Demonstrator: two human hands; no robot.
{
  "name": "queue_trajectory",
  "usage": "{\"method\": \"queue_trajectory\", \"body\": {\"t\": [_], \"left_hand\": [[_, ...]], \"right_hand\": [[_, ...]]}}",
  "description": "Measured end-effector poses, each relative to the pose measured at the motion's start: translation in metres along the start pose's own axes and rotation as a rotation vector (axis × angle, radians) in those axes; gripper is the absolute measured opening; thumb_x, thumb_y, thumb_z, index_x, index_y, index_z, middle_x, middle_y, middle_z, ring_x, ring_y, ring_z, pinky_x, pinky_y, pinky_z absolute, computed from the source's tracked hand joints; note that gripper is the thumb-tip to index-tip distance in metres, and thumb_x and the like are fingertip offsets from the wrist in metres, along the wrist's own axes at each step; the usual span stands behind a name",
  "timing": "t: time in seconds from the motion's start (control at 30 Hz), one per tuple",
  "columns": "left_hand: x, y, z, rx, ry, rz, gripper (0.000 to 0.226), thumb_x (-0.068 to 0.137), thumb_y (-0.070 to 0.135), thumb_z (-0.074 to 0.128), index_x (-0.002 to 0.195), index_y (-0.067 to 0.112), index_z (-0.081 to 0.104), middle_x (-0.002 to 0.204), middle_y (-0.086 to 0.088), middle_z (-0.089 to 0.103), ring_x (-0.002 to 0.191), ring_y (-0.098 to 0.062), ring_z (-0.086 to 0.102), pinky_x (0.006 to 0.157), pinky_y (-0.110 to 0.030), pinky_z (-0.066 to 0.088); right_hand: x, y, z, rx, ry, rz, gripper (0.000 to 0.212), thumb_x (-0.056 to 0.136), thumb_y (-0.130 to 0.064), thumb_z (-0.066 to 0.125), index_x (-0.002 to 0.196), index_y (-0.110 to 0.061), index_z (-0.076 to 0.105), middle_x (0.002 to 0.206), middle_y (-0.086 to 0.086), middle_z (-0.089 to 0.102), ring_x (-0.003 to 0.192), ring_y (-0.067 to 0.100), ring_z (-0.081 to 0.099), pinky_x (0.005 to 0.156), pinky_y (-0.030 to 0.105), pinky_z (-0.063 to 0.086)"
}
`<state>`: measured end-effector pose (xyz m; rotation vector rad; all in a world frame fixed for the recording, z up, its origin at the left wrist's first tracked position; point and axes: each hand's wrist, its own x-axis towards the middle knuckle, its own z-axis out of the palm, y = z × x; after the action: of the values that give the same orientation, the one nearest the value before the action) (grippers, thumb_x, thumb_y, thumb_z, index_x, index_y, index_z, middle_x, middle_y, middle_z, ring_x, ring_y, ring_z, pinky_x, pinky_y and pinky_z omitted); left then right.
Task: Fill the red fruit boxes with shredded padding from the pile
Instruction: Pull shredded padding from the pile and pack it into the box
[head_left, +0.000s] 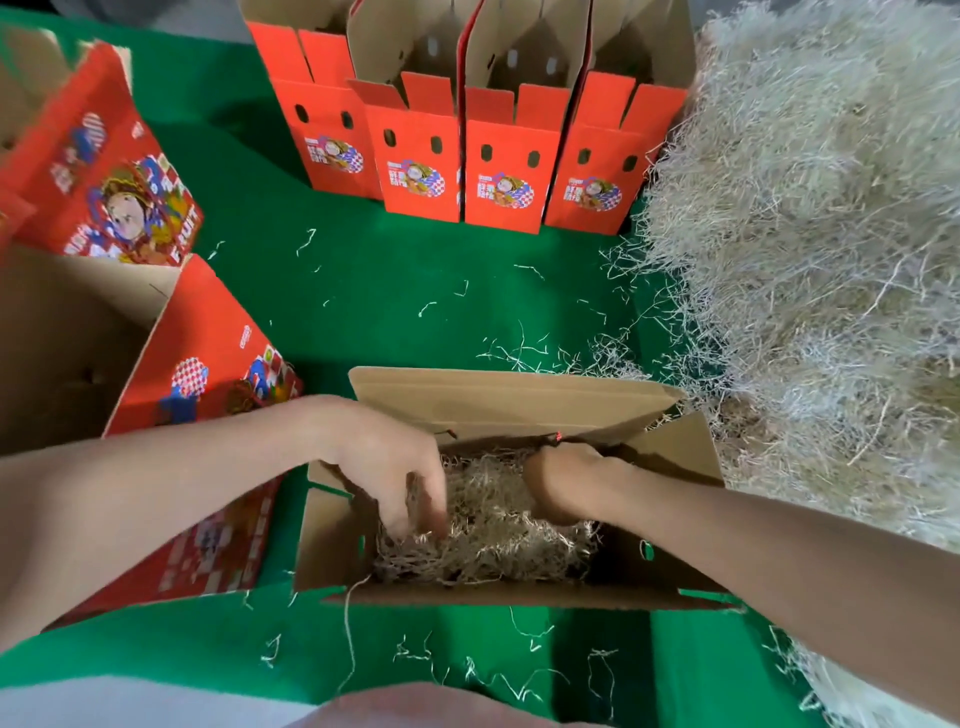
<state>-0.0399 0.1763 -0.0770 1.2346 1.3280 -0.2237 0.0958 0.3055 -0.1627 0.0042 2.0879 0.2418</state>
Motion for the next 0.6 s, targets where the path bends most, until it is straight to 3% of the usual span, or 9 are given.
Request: {"method": "queue_trajectory", "body": {"t": [0.1,0.2,0.23,0.3,0.4,0.47,0.53,0.6], "left_hand": [[-0.003,-0.005,0.0,0.101,-0.106,-0.051,0.028,0.082,0.008,0.068,0.109,0.007,0.068,0.083,0.009,0.068,0.057,0.006,0.053,0.047,-0.008,0.036],[0.008,-0.013,0.012,0.229,-0.085,-0.086,0.004,0.078,0.011,0.069,0.079,0.01,0.073,0.062,0.018,0.061,0.059,0.006,0.052,0.057,-0.009,0.038],[0.011,-0.015,0.015,0.29,0.001,-0.109,0.006,0.078,0.011,0.068,0.075,0.008,0.072,0.06,0.015,0.059,0.058,0.001,0.051,0.052,-0.008,0.037],[0.017,-0.018,0.019,0.377,0.224,-0.132,0.015,0.082,0.008,0.061,0.068,0.009,0.066,0.061,0.003,0.057,0.055,-0.01,0.047,0.043,-0.009,0.032],[0.02,-0.022,0.018,0.379,0.505,-0.198,0.015,0.083,0.0,0.048,0.075,0.01,0.057,0.074,-0.01,0.052,0.063,-0.023,0.044,0.052,-0.027,0.037],[0.019,-0.024,0.017,0.327,0.62,-0.19,0.014,0.083,-0.003,0.047,0.082,0.0,0.06,0.081,-0.014,0.062,0.07,-0.03,0.056,0.06,-0.037,0.046],[0.019,-0.026,0.017,0.331,0.601,-0.171,0.017,0.083,-0.004,0.046,0.089,0.0,0.062,0.088,-0.015,0.064,0.079,-0.033,0.06,0.065,-0.041,0.049],[0.02,-0.026,0.018,0.38,0.506,-0.189,0.016,0.085,-0.003,0.045,0.089,0.001,0.06,0.088,-0.015,0.058,0.078,-0.032,0.053,0.059,-0.033,0.041]], "right_hand": [[-0.004,-0.005,0.0,0.056,0.163,-0.061,0.029,0.097,-0.013,0.043,0.123,-0.006,0.055,0.125,0.013,0.056,0.108,0.028,0.058,0.072,0.033,0.049],[-0.012,-0.003,0.0,0.068,-0.027,-0.091,0.034,0.098,-0.02,0.041,0.127,-0.004,0.051,0.127,0.011,0.054,0.105,0.027,0.056,0.08,0.031,0.046],[-0.017,-0.002,-0.004,0.038,-0.043,-0.069,0.031,0.097,-0.015,0.042,0.123,-0.002,0.054,0.122,0.012,0.056,0.099,0.026,0.057,0.077,0.031,0.046],[-0.03,-0.003,-0.02,0.057,0.112,-0.043,0.021,0.092,-0.006,0.046,0.107,-0.003,0.061,0.105,0.011,0.059,0.084,0.024,0.058,0.065,0.028,0.045],[-0.038,-0.018,-0.05,0.399,0.454,-0.214,0.01,0.087,-0.008,0.054,0.084,-0.013,0.062,0.08,0.001,0.057,0.07,0.019,0.056,0.059,0.026,0.047],[-0.043,-0.029,-0.065,0.615,0.439,-0.376,0.016,0.087,-0.01,0.056,0.096,-0.02,0.065,0.084,-0.005,0.061,0.074,0.008,0.057,0.066,0.02,0.049],[-0.037,-0.035,-0.069,0.667,0.275,-0.46,0.032,0.088,-0.009,0.057,0.118,-0.021,0.061,0.104,-0.004,0.065,0.082,0.001,0.058,0.074,0.013,0.049],[-0.023,-0.033,-0.058,0.534,0.086,-0.413,0.043,0.091,-0.008,0.054,0.131,-0.021,0.051,0.127,0.0,0.056,0.104,0.016,0.06,0.088,0.028,0.051]]}}
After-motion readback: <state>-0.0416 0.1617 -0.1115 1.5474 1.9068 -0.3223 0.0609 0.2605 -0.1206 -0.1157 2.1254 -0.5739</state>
